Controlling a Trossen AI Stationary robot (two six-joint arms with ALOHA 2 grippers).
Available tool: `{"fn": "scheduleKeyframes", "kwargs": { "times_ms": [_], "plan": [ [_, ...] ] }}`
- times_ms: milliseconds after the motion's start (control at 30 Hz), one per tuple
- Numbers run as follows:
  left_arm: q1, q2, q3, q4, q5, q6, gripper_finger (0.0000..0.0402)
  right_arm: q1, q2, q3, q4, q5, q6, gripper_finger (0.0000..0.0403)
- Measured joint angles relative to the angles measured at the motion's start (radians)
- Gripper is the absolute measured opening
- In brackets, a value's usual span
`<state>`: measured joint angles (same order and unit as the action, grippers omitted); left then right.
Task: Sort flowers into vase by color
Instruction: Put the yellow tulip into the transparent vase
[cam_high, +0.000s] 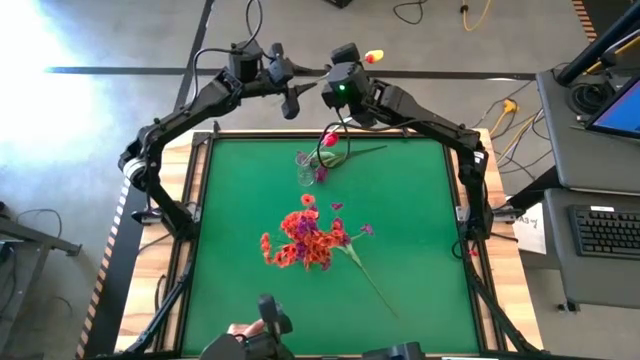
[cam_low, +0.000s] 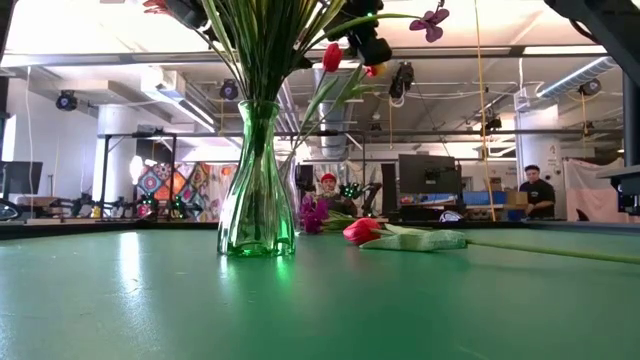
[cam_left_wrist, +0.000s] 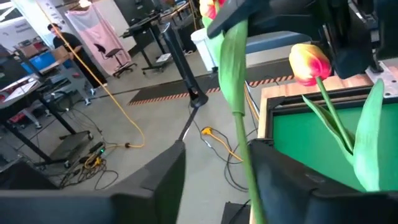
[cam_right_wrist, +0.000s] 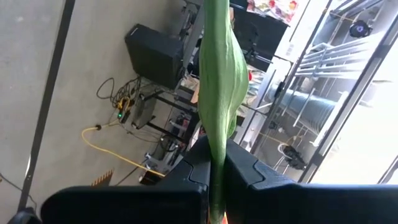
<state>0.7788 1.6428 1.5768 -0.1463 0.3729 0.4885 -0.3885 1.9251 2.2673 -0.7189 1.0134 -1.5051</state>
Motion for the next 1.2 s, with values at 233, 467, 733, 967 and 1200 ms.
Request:
{"fn": "scheduleKeyframes", "kwargs": {
  "times_ms": [233, 467, 733, 967, 1200],
  "plan": [
    [-0.015, 0.0, 0.0, 0.036, 0.003, -0.008, 0.0099, 0.01, 0.002, 0.0, 0.002, -0.041, -0.011, 0.0012],
    [-0.026, 0.0, 0.0, 0.049, 0.003, -0.004, 0.0098, 0.018, 0.002, 0.0, 0.007, -0.049, -0.022, 0.0012],
    [-0.026, 0.0, 0.0, 0.049, 0.003, -0.003, 0.0082, 0.021, 0.002, 0.0, 0.023, -0.048, -0.04, 0.0012],
    [-0.026, 0.001, 0.0, 0.041, 0.003, 0.013, 0.0011, 0.026, 0.002, 0.0, 0.023, -0.046, -0.043, 0.0012],
    [-0.026, 0.001, 0.0, 0.022, -0.008, 0.015, 0.0001, 0.028, 0.002, 0.0, 0.072, -0.053, -0.036, 0.0014]
  ]
}}
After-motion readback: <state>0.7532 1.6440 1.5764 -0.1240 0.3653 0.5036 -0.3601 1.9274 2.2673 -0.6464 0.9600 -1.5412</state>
